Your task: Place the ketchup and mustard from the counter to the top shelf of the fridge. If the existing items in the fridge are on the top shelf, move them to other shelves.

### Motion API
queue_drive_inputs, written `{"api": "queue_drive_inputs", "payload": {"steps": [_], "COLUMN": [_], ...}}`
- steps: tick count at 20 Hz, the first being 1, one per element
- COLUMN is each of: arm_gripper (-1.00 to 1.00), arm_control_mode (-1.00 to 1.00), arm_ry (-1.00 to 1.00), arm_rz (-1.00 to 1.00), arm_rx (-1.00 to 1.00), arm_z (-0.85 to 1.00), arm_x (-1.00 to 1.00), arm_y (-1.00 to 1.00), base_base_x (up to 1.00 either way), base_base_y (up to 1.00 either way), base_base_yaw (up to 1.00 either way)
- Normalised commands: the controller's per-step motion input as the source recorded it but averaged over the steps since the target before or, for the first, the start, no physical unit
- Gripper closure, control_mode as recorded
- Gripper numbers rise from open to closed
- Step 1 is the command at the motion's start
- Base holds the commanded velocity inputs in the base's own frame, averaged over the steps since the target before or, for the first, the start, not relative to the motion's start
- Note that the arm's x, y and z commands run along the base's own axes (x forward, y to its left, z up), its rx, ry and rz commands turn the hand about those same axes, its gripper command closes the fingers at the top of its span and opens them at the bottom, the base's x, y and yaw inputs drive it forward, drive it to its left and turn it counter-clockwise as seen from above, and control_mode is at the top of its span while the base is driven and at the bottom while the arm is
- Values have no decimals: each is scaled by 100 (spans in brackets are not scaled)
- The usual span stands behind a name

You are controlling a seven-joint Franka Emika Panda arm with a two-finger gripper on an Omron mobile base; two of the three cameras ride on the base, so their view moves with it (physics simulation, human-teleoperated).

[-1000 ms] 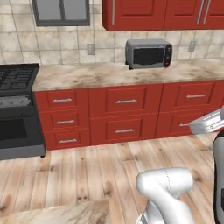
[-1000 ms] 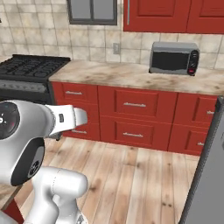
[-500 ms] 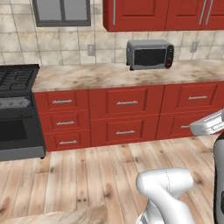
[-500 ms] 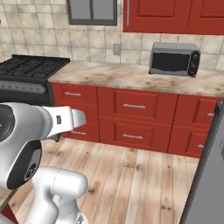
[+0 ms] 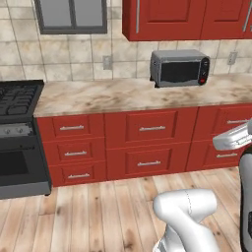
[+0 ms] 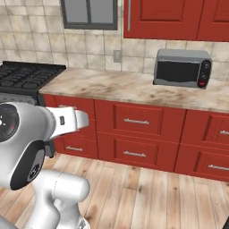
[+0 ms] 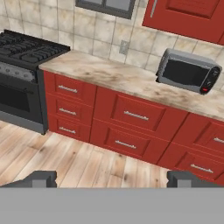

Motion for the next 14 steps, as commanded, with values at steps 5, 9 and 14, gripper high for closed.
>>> {"api": "queue_drive_inputs", "payload": {"steps": [5,9,14], "arm_gripper": [-100,-100,-100], "arm_control_mode": [100,100,100], "arm_ry": [0,0,0], "arm_rz": [0,0,0], "arm_rx": [0,0,0], "arm_z": [0,0,0], "arm_x": [0,0,0], "arm_y": [0,0,0], "base_base_x": [100,100,100], "base_base_y": [85,15,51], "base_base_yaw": [-11,-4,-14]}}
